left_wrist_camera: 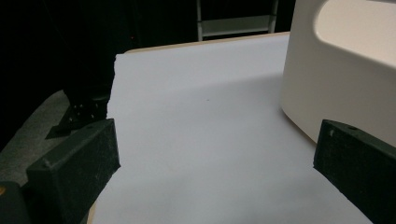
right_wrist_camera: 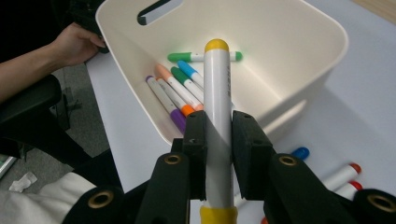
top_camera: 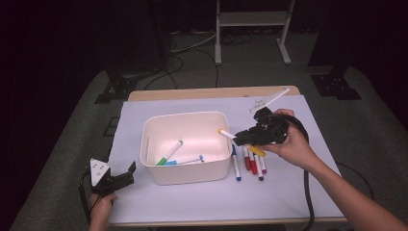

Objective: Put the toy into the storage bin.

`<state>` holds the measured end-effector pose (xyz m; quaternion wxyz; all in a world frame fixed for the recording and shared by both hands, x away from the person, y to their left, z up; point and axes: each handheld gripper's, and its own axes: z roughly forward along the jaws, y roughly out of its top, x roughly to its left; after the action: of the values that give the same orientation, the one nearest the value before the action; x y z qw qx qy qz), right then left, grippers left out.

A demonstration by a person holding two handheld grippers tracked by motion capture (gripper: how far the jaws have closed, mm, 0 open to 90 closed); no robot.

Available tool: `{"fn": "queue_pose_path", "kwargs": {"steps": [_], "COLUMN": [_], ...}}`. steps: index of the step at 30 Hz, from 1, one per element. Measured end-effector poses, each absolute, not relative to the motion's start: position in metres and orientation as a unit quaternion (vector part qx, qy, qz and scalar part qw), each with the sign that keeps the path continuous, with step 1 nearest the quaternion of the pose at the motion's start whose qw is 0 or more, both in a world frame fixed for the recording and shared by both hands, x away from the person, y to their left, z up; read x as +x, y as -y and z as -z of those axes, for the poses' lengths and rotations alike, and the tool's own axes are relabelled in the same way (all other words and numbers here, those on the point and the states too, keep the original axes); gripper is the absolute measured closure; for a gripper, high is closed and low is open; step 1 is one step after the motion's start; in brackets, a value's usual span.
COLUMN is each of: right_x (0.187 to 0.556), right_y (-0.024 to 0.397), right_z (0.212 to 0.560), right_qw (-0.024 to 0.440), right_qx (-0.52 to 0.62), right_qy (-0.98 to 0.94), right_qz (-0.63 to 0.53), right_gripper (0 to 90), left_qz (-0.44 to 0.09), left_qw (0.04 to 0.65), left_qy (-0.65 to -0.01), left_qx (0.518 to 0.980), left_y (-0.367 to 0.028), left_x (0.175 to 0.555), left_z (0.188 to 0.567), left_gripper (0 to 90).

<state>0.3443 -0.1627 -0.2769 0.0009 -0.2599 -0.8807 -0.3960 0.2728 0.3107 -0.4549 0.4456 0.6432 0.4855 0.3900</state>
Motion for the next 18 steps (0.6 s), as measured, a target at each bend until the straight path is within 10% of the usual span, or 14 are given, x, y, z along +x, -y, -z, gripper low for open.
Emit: {"fn": "queue_pose_path", "kwargs": {"steps": [18], "right_x": [0.349], "right_y": [0.100], "right_z": [0.267], "right_qw": [0.030], "right_qx": [-0.201], "right_qy": [0.902], "right_qz": [0.380], "right_gripper": [75.4], "left_qz": [-0.392], "left_qw": [0.445], "left_qy": [-0.483], "left_qx": [0.644], "left_y": [-0.310], "left_x": [0.273], "left_z": [0.455], "left_gripper": [0.0]}}
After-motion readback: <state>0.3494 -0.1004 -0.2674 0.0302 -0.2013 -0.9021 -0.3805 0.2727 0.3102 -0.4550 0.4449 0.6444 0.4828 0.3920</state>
